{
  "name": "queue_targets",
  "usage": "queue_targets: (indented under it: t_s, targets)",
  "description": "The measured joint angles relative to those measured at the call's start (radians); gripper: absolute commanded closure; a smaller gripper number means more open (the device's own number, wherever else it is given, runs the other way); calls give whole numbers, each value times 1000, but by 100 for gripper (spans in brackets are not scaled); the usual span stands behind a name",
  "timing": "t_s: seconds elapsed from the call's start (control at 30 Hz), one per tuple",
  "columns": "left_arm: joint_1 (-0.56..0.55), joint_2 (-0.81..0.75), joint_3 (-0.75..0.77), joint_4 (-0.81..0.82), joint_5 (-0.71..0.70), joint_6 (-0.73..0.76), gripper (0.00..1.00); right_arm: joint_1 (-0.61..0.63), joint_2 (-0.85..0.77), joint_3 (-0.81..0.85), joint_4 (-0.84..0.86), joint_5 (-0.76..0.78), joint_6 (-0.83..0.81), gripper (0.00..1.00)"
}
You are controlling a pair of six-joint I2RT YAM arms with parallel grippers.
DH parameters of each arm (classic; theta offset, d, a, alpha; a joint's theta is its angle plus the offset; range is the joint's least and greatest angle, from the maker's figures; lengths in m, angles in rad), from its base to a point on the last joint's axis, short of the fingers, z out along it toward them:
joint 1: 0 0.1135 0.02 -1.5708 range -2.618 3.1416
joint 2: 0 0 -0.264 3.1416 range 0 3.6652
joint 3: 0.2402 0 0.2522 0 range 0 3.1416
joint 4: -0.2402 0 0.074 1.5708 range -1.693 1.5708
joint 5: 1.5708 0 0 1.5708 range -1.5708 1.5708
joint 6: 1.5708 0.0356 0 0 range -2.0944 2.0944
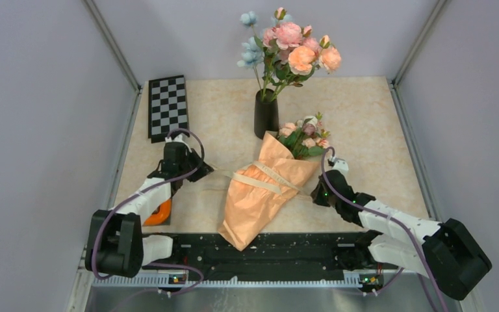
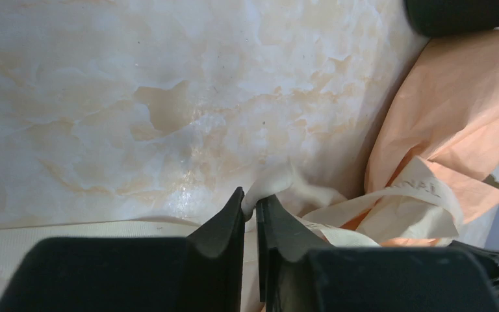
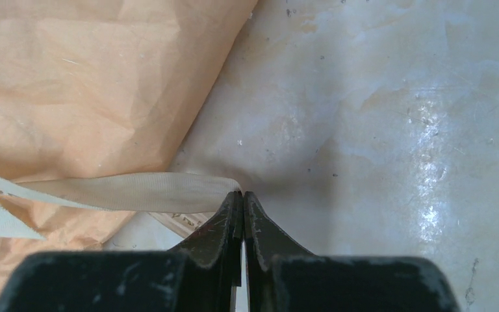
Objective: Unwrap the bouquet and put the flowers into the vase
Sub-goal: Untie the ribbon from the wrapping paper.
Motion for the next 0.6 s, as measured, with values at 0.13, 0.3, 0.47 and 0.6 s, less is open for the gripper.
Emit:
queue_targets:
  t_s: [0.13, 0.3, 0.47, 0.6]
  targets:
    - [12, -1, 0, 0, 3, 23, 47, 0, -4, 0, -22, -1, -4, 71]
    - [13, -42, 0, -36, 3, 57, 21, -1, -45, 2, -58, -3, -19, 59]
    - [12, -174, 11, -121, -11, 126, 16, -1, -111, 64, -158, 7, -58, 51]
    - [-3, -286, 40, -174, -18, 182, 16, -1, -163, 139, -212, 31, -93, 45]
